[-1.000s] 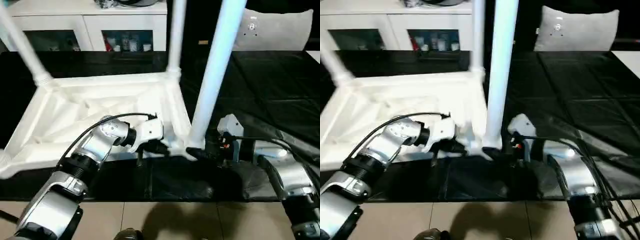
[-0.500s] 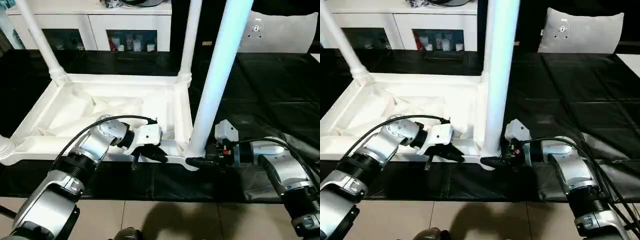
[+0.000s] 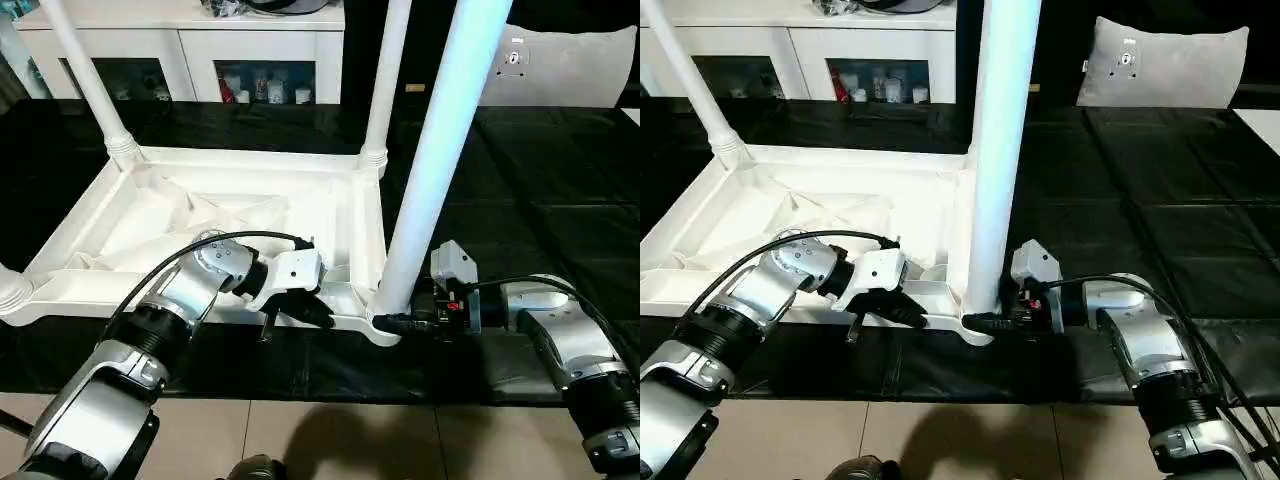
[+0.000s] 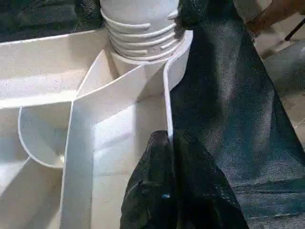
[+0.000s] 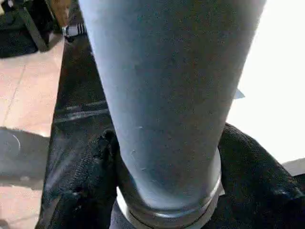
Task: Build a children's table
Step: Rotate leg to tighten
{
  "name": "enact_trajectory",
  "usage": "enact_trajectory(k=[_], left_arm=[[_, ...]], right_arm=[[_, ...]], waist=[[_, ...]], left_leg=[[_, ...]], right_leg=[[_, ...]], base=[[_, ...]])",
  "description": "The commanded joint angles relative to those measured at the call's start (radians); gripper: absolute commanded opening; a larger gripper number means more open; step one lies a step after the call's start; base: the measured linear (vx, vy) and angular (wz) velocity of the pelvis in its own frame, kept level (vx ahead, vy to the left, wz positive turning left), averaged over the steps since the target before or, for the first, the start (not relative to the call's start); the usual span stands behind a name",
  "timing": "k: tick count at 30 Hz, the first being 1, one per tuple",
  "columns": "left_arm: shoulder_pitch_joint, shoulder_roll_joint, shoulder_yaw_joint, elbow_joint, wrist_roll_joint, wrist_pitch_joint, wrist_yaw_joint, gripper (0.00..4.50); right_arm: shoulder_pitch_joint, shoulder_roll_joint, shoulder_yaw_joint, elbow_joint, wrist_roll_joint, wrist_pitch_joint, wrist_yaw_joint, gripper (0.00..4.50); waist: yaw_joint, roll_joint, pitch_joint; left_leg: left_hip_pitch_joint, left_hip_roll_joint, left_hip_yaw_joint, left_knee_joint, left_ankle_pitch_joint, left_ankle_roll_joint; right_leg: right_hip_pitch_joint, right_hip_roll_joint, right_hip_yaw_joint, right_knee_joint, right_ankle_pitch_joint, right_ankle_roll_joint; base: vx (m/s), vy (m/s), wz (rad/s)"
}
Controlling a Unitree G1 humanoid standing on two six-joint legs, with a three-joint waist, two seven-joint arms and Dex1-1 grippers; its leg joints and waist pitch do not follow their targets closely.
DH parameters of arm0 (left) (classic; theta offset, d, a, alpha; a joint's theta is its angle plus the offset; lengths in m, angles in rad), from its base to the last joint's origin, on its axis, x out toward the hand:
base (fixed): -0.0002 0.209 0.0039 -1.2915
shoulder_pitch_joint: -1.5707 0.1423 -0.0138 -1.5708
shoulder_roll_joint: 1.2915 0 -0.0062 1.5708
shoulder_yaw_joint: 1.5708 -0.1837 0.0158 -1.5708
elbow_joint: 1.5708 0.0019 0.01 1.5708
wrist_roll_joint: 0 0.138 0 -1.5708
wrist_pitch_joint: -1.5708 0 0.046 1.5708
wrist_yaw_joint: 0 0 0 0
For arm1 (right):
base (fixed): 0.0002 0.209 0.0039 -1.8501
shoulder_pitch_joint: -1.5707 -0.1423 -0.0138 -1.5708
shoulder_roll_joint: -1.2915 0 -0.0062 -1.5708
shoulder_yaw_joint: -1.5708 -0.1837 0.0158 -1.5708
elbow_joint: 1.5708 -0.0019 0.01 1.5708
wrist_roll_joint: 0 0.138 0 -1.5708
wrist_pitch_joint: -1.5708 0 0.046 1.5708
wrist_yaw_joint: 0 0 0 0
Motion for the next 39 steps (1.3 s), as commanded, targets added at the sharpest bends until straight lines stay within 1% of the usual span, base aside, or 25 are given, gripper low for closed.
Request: enact_trajectory(k=[1, 2, 3, 4, 5, 6, 7, 8, 9, 11, 12, 13, 16, 17, 18, 19, 23, 25, 28, 29, 30, 32, 35, 36, 39], left_arm=[[-0.002, -0.017, 0.007, -0.037, -0.017, 0.024, 0.017, 0.00], [0.006, -0.039, 0.029, -0.060, -0.023, 0.085, 0.076, 0.00], [0.007, -0.042, 0.032, -0.062, -0.023, 0.091, 0.083, 0.00], [0.014, -0.071, 0.054, -0.085, -0.026, 0.149, 0.156, 0.00], [0.015, -0.075, 0.057, -0.088, -0.026, 0.155, 0.164, 0.00], [0.020, -0.110, 0.079, -0.110, -0.028, 0.207, 0.239, 0.00], [0.020, -0.112, 0.080, -0.111, -0.028, 0.211, 0.244, 0.00], [0.021, -0.149, 0.098, -0.127, -0.025, 0.258, 0.318, 0.00], [0.021, -0.165, 0.106, -0.133, -0.023, 0.280, 0.349, 0.00], [0.017, -0.184, 0.114, -0.136, -0.020, 0.303, 0.384, 0.00], [0.008, -0.221, 0.130, -0.139, -0.009, 0.342, 0.457, 0.00], [0.003, -0.238, 0.138, -0.136, -0.006, 0.354, 0.490, 0.00], [-0.019, -0.300, 0.174, -0.125, -0.001, 0.389, 0.607, 0.00], [-0.023, -0.310, 0.179, -0.124, 0.002, 0.395, 0.632, 0.00], [-0.032, -0.327, 0.181, -0.118, 0.016, 0.396, 0.681, 0.00], [-0.032, -0.327, 0.181, -0.118, 0.016, 0.396, 0.681, 0.00], [-0.024, -0.321, 0.160, -0.139, 0.026, 0.391, 0.664, 0.00], [-0.020, -0.313, 0.151, -0.146, 0.032, 0.391, 0.661, 0.00], [-0.010, -0.285, 0.138, -0.139, 0.034, 0.361, 0.631, 0.00], [-0.008, -0.273, 0.134, -0.136, 0.034, 0.351, 0.615, 0.00], [-0.003, -0.254, 0.125, -0.132, 0.035, 0.324, 0.583, 0.00], [0.009, -0.228, 0.112, -0.140, 0.027, 0.302, 0.529, 0.00], [0.023, -0.209, 0.106, -0.150, 0.016, 0.294, 0.488, 0.00], [0.030, -0.192, 0.096, -0.149, 0.016, 0.276, 0.459, 0.00], [0.043, -0.151, 0.076, -0.139, 0.003, 0.234, 0.379, 0.00]], right_arm=[[0.018, 0.024, 0.026, -0.041, 0.035, 0.042, 0.010, 2.66], [0.032, 0.053, 0.017, -0.056, 0.034, 0.082, -0.054, 2.66], [0.032, 0.056, 0.016, -0.057, 0.033, 0.086, -0.062, 2.65], [0.032, 0.095, 0.003, -0.052, 0.011, 0.117, -0.160, 2.65], [0.031, 0.099, 0.001, -0.051, 0.008, 0.121, -0.172, 2.65], [0.018, 0.146, -0.020, -0.030, -0.018, 0.151, -0.293, 2.64], [0.017, 0.150, -0.022, -0.028, -0.020, 0.153, -0.302, 2.64], [-0.003, 0.199, -0.052, 0.000, -0.030, 0.181, -0.411, 2.64], [-0.012, 0.219, -0.065, 0.010, -0.032, 0.195, -0.453, 2.64], [-0.022, 0.237, -0.074, 0.022, -0.039, 0.203, -0.496, 2.64], [-0.040, 0.277, -0.097, 0.040, -0.049, 0.225, -0.585, 2.64], [-0.048, 0.296, -0.111, 0.047, -0.048, 0.238, -0.625, 2.64], [-0.073, 0.347, -0.148, 0.069, -0.058, 0.280, -0.750, 2.64], [-0.076, 0.352, -0.148, 0.073, -0.067, 0.282, -0.767, 2.64], [-0.077, 0.360, -0.151, 0.088, -0.076, 0.260, -0.784, 2.99], [-0.077, 0.360, -0.151, 0.088, -0.076, 0.260, -0.784, 3.20], [-0.060, 0.358, -0.170, 0.069, -0.080, 0.227, -0.791, 3.52], [-0.054, 0.355, -0.169, 0.055, -0.081, 0.229, -0.786, 3.78], [-0.027, 0.316, -0.159, 0.017, -0.085, 0.187, -0.741, 4.09], [-0.022, 0.298, -0.163, 0.009, -0.082, 0.176, -0.723, 4.09], [-0.016, 0.270, -0.174, 0.006, -0.079, 0.148, -0.693, 4.24], [-0.009, 0.222, -0.182, 0.005, -0.076, 0.106, -0.635, 4.42], [0.000, 0.174, -0.183, -0.003, -0.069, 0.070, -0.568, 4.48], [0.005, 0.146, -0.182, -0.011, -0.062, 0.056, -0.521, 4.48], [0.017, 0.091, -0.177, -0.029, -0.041, 0.032, -0.418, 4.48]], waist=[[-0.002, -0.017, -0.073], [-0.004, -0.017, -0.073], [-0.005, -0.017, -0.070], [-0.007, -0.013, -0.067], [-0.007, -0.013, -0.067], [-0.014, -0.015, -0.064], [-0.021, -0.014, -0.059], [-0.024, -0.010, -0.060], [-0.038, -0.013, -0.058], [-0.045, -0.014, -0.060], [-0.056, -0.011, -0.062], [-0.065, -0.014, -0.063], [-0.071, -0.013, -0.066], [-0.071, -0.013, -0.066], [-0.070, -0.008, -0.071], [-0.067, -0.010, -0.073], [-0.064, -0.003, -0.080], [-0.064, -0.002, -0.076], [-0.063, -0.001, -0.073], [-0.063, 0.004, -0.073], [-0.064, 0.001, -0.073], [-0.064, 0.003, -0.073], [-0.059, 0.002, -0.075], [-0.056, 0.000, -0.078], [-0.048, -0.001, -0.076]], left_leg=[[0.033, 0.064, -0.023, -0.060, -0.139, 0.093], [0.034, 0.065, -0.022, -0.061, -0.141, 0.089], [0.033, 0.064, -0.023, -0.063, -0.157, 0.082], [0.035, 0.063, -0.023, -0.067, -0.191, 0.064], [0.035, 0.063, -0.023, -0.067, -0.191, 0.064], [0.038, 0.062, -0.027, -0.072, -0.238, 0.033], [0.039, 0.060, -0.028, -0.077, -0.266, 0.009], [0.040, 0.060, -0.030, -0.078, -0.282, -0.003], [0.034, 0.057, -0.035, -0.083, -0.301, -0.021], [0.034, 0.057, -0.036, -0.086, -0.306, -0.030], [0.037, 0.055, -0.034, -0.084, -0.309, -0.029], [0.033, 0.052, -0.034, -0.082, -0.295, -0.021], [0.031, 0.049, -0.029, -0.074, -0.242, 0.009], [0.031, 0.049, -0.029, -0.074, -0.242, 0.009], [0.029, 0.048, -0.027, -0.069, -0.194, 0.028], [0.028, 0.048, -0.026, -0.066, -0.171, 0.044], [0.023, 0.049, -0.026, -0.058, -0.094, 0.092], [0.024, 0.050, -0.026, -0.060, -0.123, 0.098], [0.027, 0.052, -0.027, -0.065, -0.179, 0.074], [0.028, 0.053, -0.028, -0.066, -0.182, 0.068], [0.028, 0.052, -0.028, -0.066, -0.190, 0.062], [0.028, 0.052, -0.027, -0.065, -0.189, 0.063], [0.025, 0.052, -0.025, -0.059, -0.158, 0.083], [0.023, 0.051, -0.025, -0.055, -0.130, 0.106], [0.024, 0.052, -0.023, -0.052, -0.126, 0.124]], right_leg=[[0.032, -0.071, 0.032, -0.058, -0.058, -0.274], [0.032, -0.070, 0.032, -0.057, -0.056, -0.275], [0.030, -0.072, 0.032, -0.061, -0.083, -0.275], [0.029, -0.073, 0.033, -0.068, -0.135, -0.266], [0.029, -0.073, 0.033, -0.068, -0.135, -0.266], [0.027, -0.074, 0.033, -0.075, -0.213, -0.252], [0.022, -0.072, 0.035, -0.079, -0.255, -0.242], [0.025, -0.075, 0.035, -0.080, -0.276, -0.235], [0.029, -0.074, 0.031, -0.082, -0.311, -0.220], [0.031, -0.074, 0.030, -0.082, -0.313, -0.205], [0.027, -0.073, 0.032, -0.084, -0.286, -0.205], [0.030, -0.072, 0.030, -0.084, -0.256, -0.212], [0.032, -0.071, 0.031, -0.085, -0.188, -0.225], [0.032, -0.071, 0.031, -0.085, -0.188, -0.225], [0.035, -0.071, 0.030, -0.081, -0.124, -0.232], [0.037, -0.070, 0.029, -0.080, -0.083, -0.237], [0.040, -0.067, 0.025, -0.064, 0.054, -0.258], [0.040, -0.067, 0.024, -0.068, 0.033, -0.264], [0.040, -0.068, 0.025, -0.076, -0.046, -0.251], [0.039, -0.068, 0.025, -0.075, -0.048, -0.250], [0.041, -0.066, 0.025, -0.076, -0.048, -0.248], [0.041, -0.067, 0.026, -0.074, -0.030, -0.254], [0.044, -0.069, 0.027, -0.068, 0.019, -0.267], [0.045, -0.069, 0.025, -0.063, 0.051, -0.274], [0.042, -0.069, 0.025, -0.063, 0.030, -0.279]], base=[[0.000, 0.000, 0.00], [0.000, 0.000, 0.00], [0.000, 0.000, 0.00], [0.000, 0.000, 0.00], [0.000, 0.000, 0.00], [0.000, 0.000, 0.00], [0.000, 0.000, 0.00], [0.000, 0.000, 0.00], [0.000, 0.000, 0.00], [0.000, 0.000, 0.00], [0.000, 0.000, 0.00], [0.000, 0.000, 0.00], [0.000, 0.000, 0.00], [0.000, 0.000, 0.00], [0.000, 0.000, 0.00], [0.000, 0.000, 0.00], [0.000, 0.000, 0.00], [0.000, 0.000, 0.00], [0.000, 0.000, 0.00], [0.000, 0.000, 0.00], [0.000, 0.000, 0.00], [0.000, 0.000, 0.00], [0.000, 0.000, 0.00], [0.000, 0.000, 0.00], [0.000, 0.000, 0.00]])
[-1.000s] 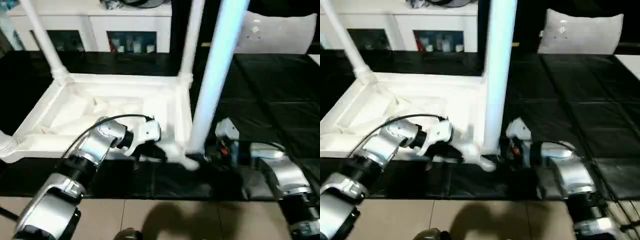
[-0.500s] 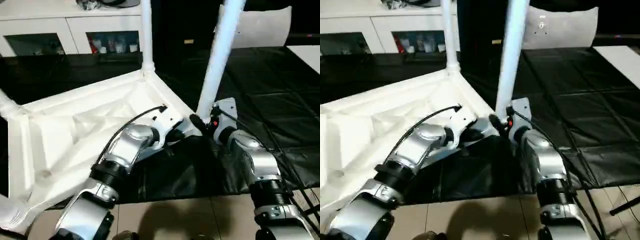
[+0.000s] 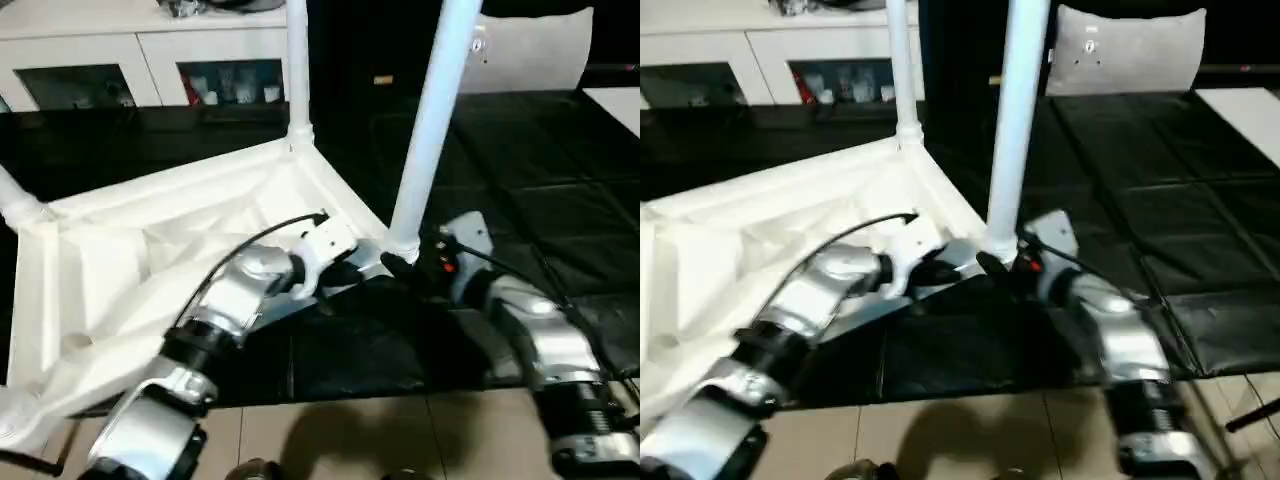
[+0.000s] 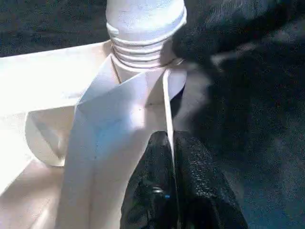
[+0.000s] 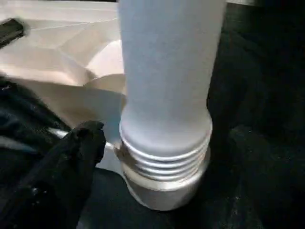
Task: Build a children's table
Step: Rotate leg to tighten
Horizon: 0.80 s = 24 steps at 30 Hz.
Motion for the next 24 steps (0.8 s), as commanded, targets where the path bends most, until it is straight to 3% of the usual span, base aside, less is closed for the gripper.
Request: enact_trajectory(k=[1, 3, 4, 6, 8, 10, 14, 15, 16, 17, 19, 24], left_arm=[[-0.002, 0.035, -0.027, -0.037, -0.017, -0.078, -0.090, 0.00], [0.001, 0.065, -0.037, -0.032, -0.019, -0.103, -0.148, 0.00], [0.003, 0.085, -0.044, -0.029, -0.024, -0.137, -0.194, 0.00], [0.007, 0.130, -0.060, -0.029, -0.033, -0.185, -0.290, 0.00], [0.008, 0.154, -0.073, -0.029, -0.036, -0.208, -0.339, 0.00], [0.002, 0.180, -0.085, -0.019, -0.039, -0.234, -0.392, 0.00], [-0.006, 0.212, -0.101, -0.008, -0.049, -0.276, -0.465, 0.00], [-0.007, 0.218, -0.103, -0.009, -0.053, -0.284, -0.483, 0.00], [-0.010, 0.220, -0.105, -0.008, -0.056, -0.291, -0.498, 0.00], [-0.012, 0.223, -0.108, -0.007, -0.056, -0.298, -0.514, 0.00], [-0.017, 0.225, -0.113, -0.001, -0.053, -0.311, -0.531, 0.00], [-0.023, 0.225, -0.116, 0.015, -0.050, -0.329, -0.533, 0.00]], right_arm=[[0.008, -0.023, 0.004, -0.035, 0.031, -0.024, 0.077, 4.48], [0.007, -0.047, 0.014, -0.031, 0.042, -0.038, 0.133, 4.48], [0.009, -0.065, 0.031, -0.032, 0.042, -0.050, 0.173, 4.48], [0.010, -0.093, 0.067, -0.037, 0.039, -0.073, 0.249, 4.48], [0.008, -0.103, 0.083, -0.037, 0.038, -0.081, 0.283, 4.48], [0.005, -0.116, 0.109, -0.037, 0.040, -0.086, 0.344, 4.48], [-0.007, -0.115, 0.134, -0.027, 0.047, -0.103, 0.406, 4.48], [-0.010, -0.116, 0.144, -0.028, 0.055, -0.098, 0.428, 4.22], [-0.014, -0.119, 0.159, -0.026, 0.056, -0.095, 0.449, 4.15], [-0.017, -0.122, 0.177, -0.024, 0.050, -0.096, 0.469, 4.15], [-0.021, -0.129, 0.207, -0.015, 0.032, -0.102, 0.496, 3.96], [-0.018, -0.139, 0.225, -0.017, 0.023, -0.109, 0.523, 3.59]], waist=[[0.007, -0.017, -0.079], [0.011, -0.014, -0.077], [0.015, -0.019, -0.075], [0.023, -0.017, -0.075], [0.025, -0.016, -0.073], [0.031, -0.022, -0.073], [0.032, -0.019, -0.074], [0.034, -0.026, -0.074], [0.035, -0.026, -0.075], [0.035, -0.034, -0.074], [0.037, -0.028, -0.073], [0.044, -0.031, -0.074]], left_leg=[[0.031, 0.055, -0.026, -0.051, -0.134, 0.122], [0.032, 0.058, -0.027, -0.053, -0.146, 0.118], [0.034, 0.060, -0.026, -0.054, -0.161, 0.113], [0.034, 0.061, -0.026, -0.055, -0.172, 0.101], [0.036, 0.063, -0.025, -0.059, -0.182, 0.094], [0.038, 0.063, -0.025, -0.059, -0.188, 0.086], [0.036, 0.064, -0.025, -0.061, -0.189, 0.078], [0.037, 0.063, -0.023, -0.060, -0.182, 0.083], [0.036, 0.063, -0.022, -0.058, -0.177, 0.084], [0.036, 0.062, -0.021, -0.058, -0.174, 0.087], [0.036, 0.064, -0.022, -0.059, -0.175, 0.083], [0.038, 0.064, -0.022, -0.059, -0.192, 0.068]], right_leg=[[0.050, -0.060, 0.031, -0.063, 0.008, -0.274], [0.048, -0.061, 0.031, -0.063, -0.025, -0.270], [0.045, -0.061, 0.030, -0.067, -0.057, -0.267], [0.045, -0.063, 0.031, -0.065, -0.091, -0.257], [0.039, -0.061, 0.032, -0.065, -0.105, -0.251], [0.038, -0.063, 0.033, -0.064, -0.122, -0.252], [0.037, -0.063, 0.033, -0.061, -0.116, -0.251], [0.037, -0.065, 0.033, -0.059, -0.108, -0.255], [0.036, -0.066, 0.034, -0.060, -0.106, -0.255], [0.037, -0.065, 0.034, -0.061, -0.106, -0.255], [0.035, -0.067, 0.034, -0.061, -0.126, -0.250], [0.034, -0.066, 0.035, -0.061, -0.134, -0.248]], base=[[0.000, 0.000, 0.00], [0.000, 0.000, 0.00], [0.000, 0.000, 0.00], [0.000, 0.000, 0.00], [0.000, 0.000, 0.00], [0.000, 0.000, 0.00], [0.000, 0.000, 0.00], [0.000, 0.000, 0.00], [0.000, 0.000, 0.00], [0.000, 0.000, 0.00], [0.000, 0.000, 0.00], [0.000, 0.000, 0.00]])
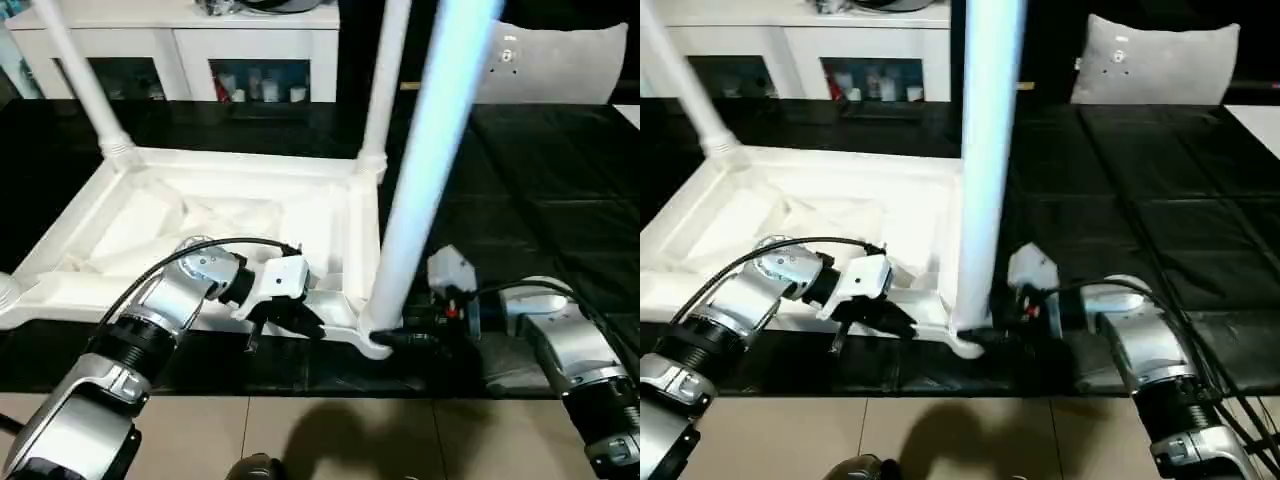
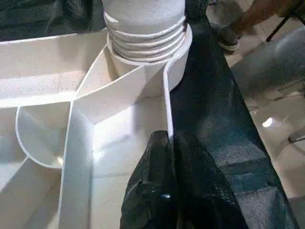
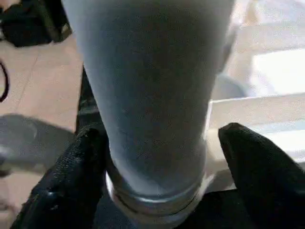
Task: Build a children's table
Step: Rotate leg to tighten
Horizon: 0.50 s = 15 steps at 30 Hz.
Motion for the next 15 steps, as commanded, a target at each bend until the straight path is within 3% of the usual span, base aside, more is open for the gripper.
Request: enact_trajectory(k=[1, 5, 6, 8, 15], left_arm=[[-0.031, -0.002, -0.024, 0.000, 0.003, -0.030, -0.039, 0.00], [-0.037, -0.003, -0.022, 0.013, 0.005, -0.040, -0.041, 0.00], [-0.040, -0.004, -0.019, 0.019, 0.008, -0.042, -0.041, 0.00], [-0.043, -0.005, -0.019, 0.027, 0.009, -0.046, -0.040, 0.00], [-0.049, -0.023, 0.009, 0.043, -0.006, -0.009, 0.005, 0.00]], right_arm=[[-0.008, -0.015, 0.003, 0.005, -0.011, -0.010, 0.008, 3.48], [-0.010, -0.017, 0.006, -0.002, 0.002, -0.004, 0.016, 3.22], [-0.010, -0.017, 0.009, -0.006, 0.005, -0.003, 0.017, 3.16], [-0.009, -0.015, 0.011, -0.010, 0.007, -0.001, 0.021, 3.00], [0.024, 0.005, 0.007, -0.048, 0.027, 0.035, 0.009, 2.66]], waist=[[-0.004, -0.019, -0.073], [-0.004, -0.020, -0.074], [-0.002, -0.012, -0.074], [-0.004, -0.017, -0.073], [-0.002, -0.019, -0.073]], left_leg=[[0.037, 0.064, -0.025, -0.067, -0.192, 0.067], [0.036, 0.064, -0.025, -0.066, -0.193, 0.065], [0.036, 0.064, -0.026, -0.065, -0.194, 0.063], [0.037, 0.063, -0.025, -0.066, -0.199, 0.061], [0.038, 0.064, -0.026, -0.066, -0.205, 0.057]], right_leg=[[0.033, -0.063, 0.035, -0.066, -0.136, -0.245], [0.034, -0.065, 0.035, -0.066, -0.140, -0.245], [0.033, -0.066, 0.035, -0.066, -0.142, -0.245], [0.033, -0.063, 0.035, -0.067, -0.143, -0.245], [0.032, -0.064, 0.036, -0.068, -0.157, -0.244]], base=[[0.000, 0.000, 0.00], [0.000, 0.000, 0.00], [0.000, 0.000, 0.00], [0.000, 0.000, 0.00], [0.000, 0.000, 0.00]])
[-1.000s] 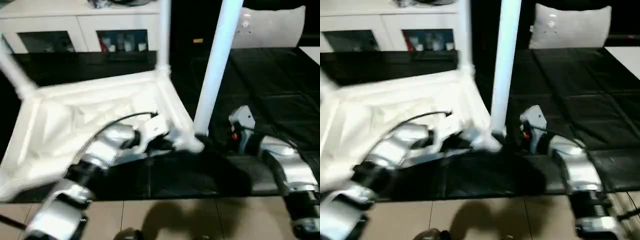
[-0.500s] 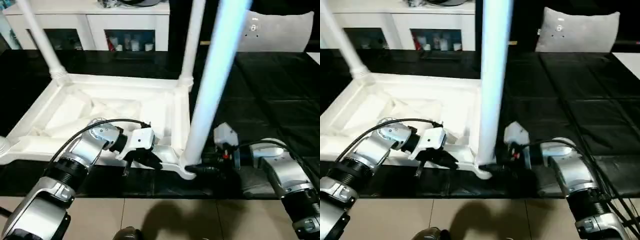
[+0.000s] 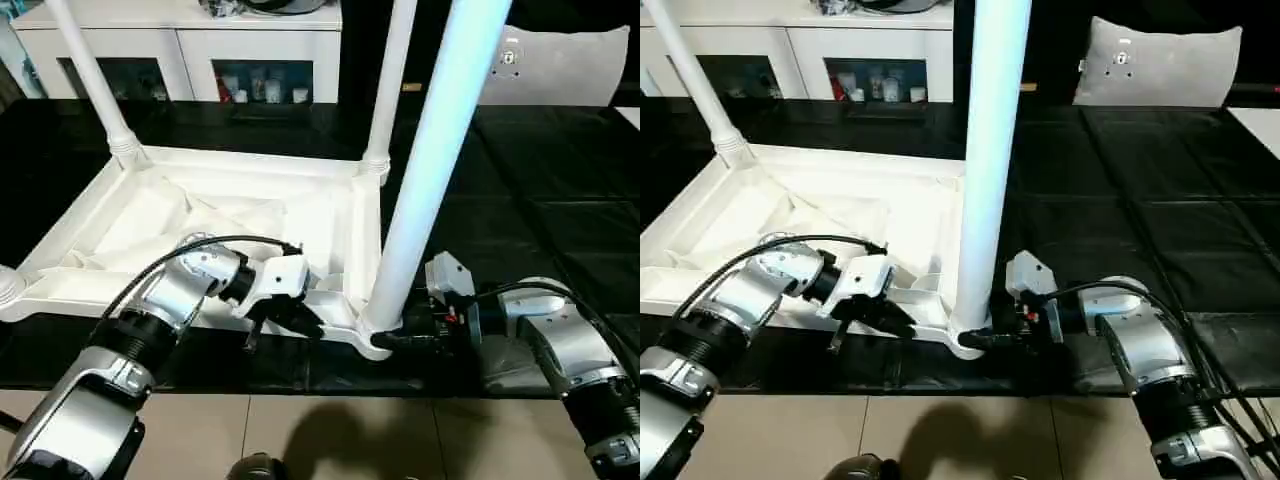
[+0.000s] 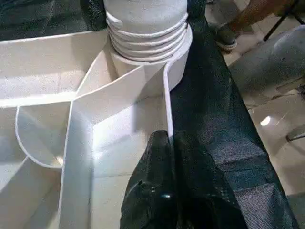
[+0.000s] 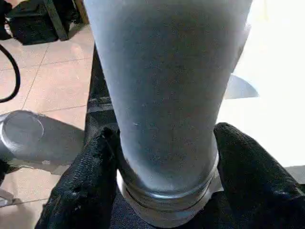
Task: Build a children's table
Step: Rotate leg to tighten
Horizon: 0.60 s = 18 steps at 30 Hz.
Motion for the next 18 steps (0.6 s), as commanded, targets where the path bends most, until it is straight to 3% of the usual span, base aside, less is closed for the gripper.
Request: enact_trajectory(k=[1, 5, 7, 8, 9, 11, 13, 14, 15, 18], left_arm=[[-0.025, -0.022, 0.018, -0.012, -0.008, 0.027, 0.043, 0.00], [-0.017, -0.059, 0.053, -0.032, -0.023, 0.081, 0.130, 0.00], [-0.010, -0.087, 0.069, -0.054, -0.023, 0.134, 0.195, 0.00], [-0.007, -0.115, 0.083, -0.072, -0.028, 0.188, 0.245, 0.00], [-0.007, -0.153, 0.103, -0.088, -0.034, 0.248, 0.311, 0.00], [-0.011, -0.191, 0.123, -0.095, -0.037, 0.291, 0.378, 0.00], [-0.019, -0.237, 0.142, -0.093, -0.032, 0.329, 0.464, 0.00], [-0.022, -0.254, 0.147, -0.091, -0.028, 0.342, 0.497, 0.00], [-0.031, -0.291, 0.158, -0.086, -0.018, 0.370, 0.571, 0.00], [-0.038, -0.346, 0.183, -0.088, -0.025, 0.406, 0.650, 0.00]], right_arm=[[0.025, 0.017, 0.004, -0.049, 0.031, 0.042, -0.015, 2.66], [0.043, 0.067, -0.016, -0.074, 0.049, 0.115, -0.106, 2.65], [0.042, 0.112, -0.036, -0.069, 0.046, 0.170, -0.200, 2.65], [0.032, 0.147, -0.048, -0.044, 0.017, 0.175, -0.288, 2.65], [0.016, 0.188, -0.066, -0.008, -0.018, 0.171, -0.394, 2.65], [0.000, 0.227, -0.089, 0.023, -0.037, 0.176, -0.487, 2.65], [-0.020, 0.274, -0.123, 0.047, -0.039, 0.202, -0.593, 2.65], [-0.027, 0.292, -0.136, 0.053, -0.036, 0.217, -0.630, 2.65], [-0.044, 0.323, -0.159, 0.061, -0.040, 0.238, -0.706, 2.65], [-0.062, 0.353, -0.174, 0.077, -0.075, 0.221, -0.803, 2.65]], waist=[[-0.004, -0.017, -0.073], [-0.006, -0.017, -0.072], [-0.013, -0.017, -0.068], [-0.013, -0.017, -0.068], [-0.022, -0.017, -0.067], [-0.035, -0.018, -0.068], [-0.051, -0.018, -0.069], [-0.051, -0.018, -0.069], [-0.058, -0.019, -0.074], [-0.059, -0.020, -0.080]], left_leg=[[0.037, 0.064, -0.026, -0.068, -0.203, 0.058], [0.036, 0.063, -0.028, -0.070, -0.218, 0.047], [0.037, 0.060, -0.029, -0.073, -0.250, 0.024], [0.037, 0.060, -0.029, -0.073, -0.250, 0.024], [0.038, 0.060, -0.030, -0.076, -0.261, 0.003], [0.031, 0.055, -0.035, -0.078, -0.259, -0.010], [0.032, 0.053, -0.032, -0.075, -0.247, -0.003], [0.032, 0.053, -0.032, -0.075, -0.247, -0.003], [0.027, 0.050, -0.031, -0.069, -0.200, 0.018], [0.024, 0.046, -0.026, -0.059, -0.110, 0.067]], right_leg=[[0.033, -0.063, 0.035, -0.071, -0.155, -0.244], [0.032, -0.064, 0.035, -0.074, -0.187, -0.240], [0.031, -0.066, 0.037, -0.081, -0.245, -0.227], [0.031, -0.066, 0.037, -0.081, -0.245, -0.227], [0.027, -0.065, 0.037, -0.082, -0.272, -0.218], [0.035, -0.066, 0.034, -0.084, -0.280, -0.208], [0.032, -0.062, 0.036, -0.084, -0.242, -0.213], [0.032, -0.062, 0.036, -0.084, -0.242, -0.213], [0.038, -0.061, 0.035, -0.080, -0.176, -0.224], [0.042, -0.058, 0.034, -0.072, -0.045, -0.243]], base=[[0.000, 0.000, 0.00], [0.000, 0.000, 0.00], [0.000, 0.000, 0.00], [0.000, 0.000, 0.00], [0.000, 0.000, 0.00], [0.000, 0.000, 0.00], [0.000, 0.000, 0.00], [0.000, 0.000, 0.00], [0.000, 0.000, 0.00], [0.000, 0.000, 0.00]])
